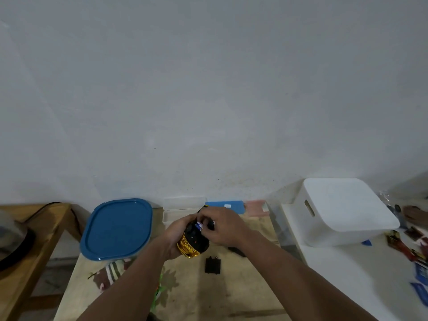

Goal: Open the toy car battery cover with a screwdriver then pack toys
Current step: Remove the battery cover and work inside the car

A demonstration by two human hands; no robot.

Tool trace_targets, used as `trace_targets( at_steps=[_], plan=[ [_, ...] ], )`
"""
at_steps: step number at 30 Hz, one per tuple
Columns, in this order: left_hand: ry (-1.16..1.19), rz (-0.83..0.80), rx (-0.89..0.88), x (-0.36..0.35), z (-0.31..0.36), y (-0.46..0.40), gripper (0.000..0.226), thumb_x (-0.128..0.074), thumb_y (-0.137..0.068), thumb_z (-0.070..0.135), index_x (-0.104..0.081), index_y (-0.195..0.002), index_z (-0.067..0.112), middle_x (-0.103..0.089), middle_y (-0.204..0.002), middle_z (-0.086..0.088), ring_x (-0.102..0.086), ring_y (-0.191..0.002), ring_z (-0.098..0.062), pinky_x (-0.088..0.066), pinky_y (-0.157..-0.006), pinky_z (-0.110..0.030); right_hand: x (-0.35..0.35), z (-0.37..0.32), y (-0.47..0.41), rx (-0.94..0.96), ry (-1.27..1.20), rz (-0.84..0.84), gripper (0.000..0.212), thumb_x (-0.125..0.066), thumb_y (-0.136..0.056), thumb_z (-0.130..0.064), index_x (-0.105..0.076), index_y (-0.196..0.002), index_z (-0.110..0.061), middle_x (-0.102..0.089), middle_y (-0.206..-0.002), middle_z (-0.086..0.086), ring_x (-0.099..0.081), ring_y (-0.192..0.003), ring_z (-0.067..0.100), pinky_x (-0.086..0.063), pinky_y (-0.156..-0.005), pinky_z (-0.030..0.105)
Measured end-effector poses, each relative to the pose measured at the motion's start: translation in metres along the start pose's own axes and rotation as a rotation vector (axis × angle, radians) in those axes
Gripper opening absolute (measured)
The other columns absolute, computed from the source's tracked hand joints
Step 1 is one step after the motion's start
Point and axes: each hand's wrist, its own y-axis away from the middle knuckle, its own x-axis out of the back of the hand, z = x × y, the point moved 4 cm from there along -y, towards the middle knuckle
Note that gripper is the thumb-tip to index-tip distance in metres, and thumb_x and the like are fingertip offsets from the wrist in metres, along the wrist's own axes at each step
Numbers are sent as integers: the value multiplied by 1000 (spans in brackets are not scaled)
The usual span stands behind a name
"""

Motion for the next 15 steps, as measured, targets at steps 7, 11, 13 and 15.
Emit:
trace_targets(
  at_steps=[7, 11, 13, 15],
  plan=[
    [-104, -9, 14, 2, -6, -2, 44, -60, -102, 35, -65, -131, 2, -75, -96, -20, -75, -80, -32, -61, -65, -41, 1, 0, 0, 1, -1, -79, 9, -59, -83, -27, -50, -88, -27, -62, -79, -5, -56, -72, 15, -52, -63, 40],
    [-49, -3, 6, 4, -7, 2, 42, -58, -103, 37, -69, -126, 3, -75, -99, -21, -75, -79, -33, -61, -61, -39, -1, 2, 5, -46, -133, -25, 15, -66, -83, -35, -54, -88, -28, -65, -80, -10, -61, -74, 10, -55, -63, 31],
    [4, 6, -14, 5, -8, 1, 45, -59, -103, 40, -70, -126, 3, -75, -104, -22, -74, -81, -34, -61, -65, -39, 0, 7, 7, -151, -261, 51, 15, -71, -84, -33, -58, -88, -28, -67, -80, -11, -64, -77, 7, -55, -65, 27],
    [44, 33, -33, 8, -10, 0, 49, -58, -102, 42, -69, -128, 3, -74, -105, -24, -73, -82, -35, -60, -70, -40, 1, 15, 9, -291, -442, 182, 13, -74, -85, -26, -61, -88, -26, -71, -78, -7, -68, -78, 6, -56, -68, 26]
  ],
)
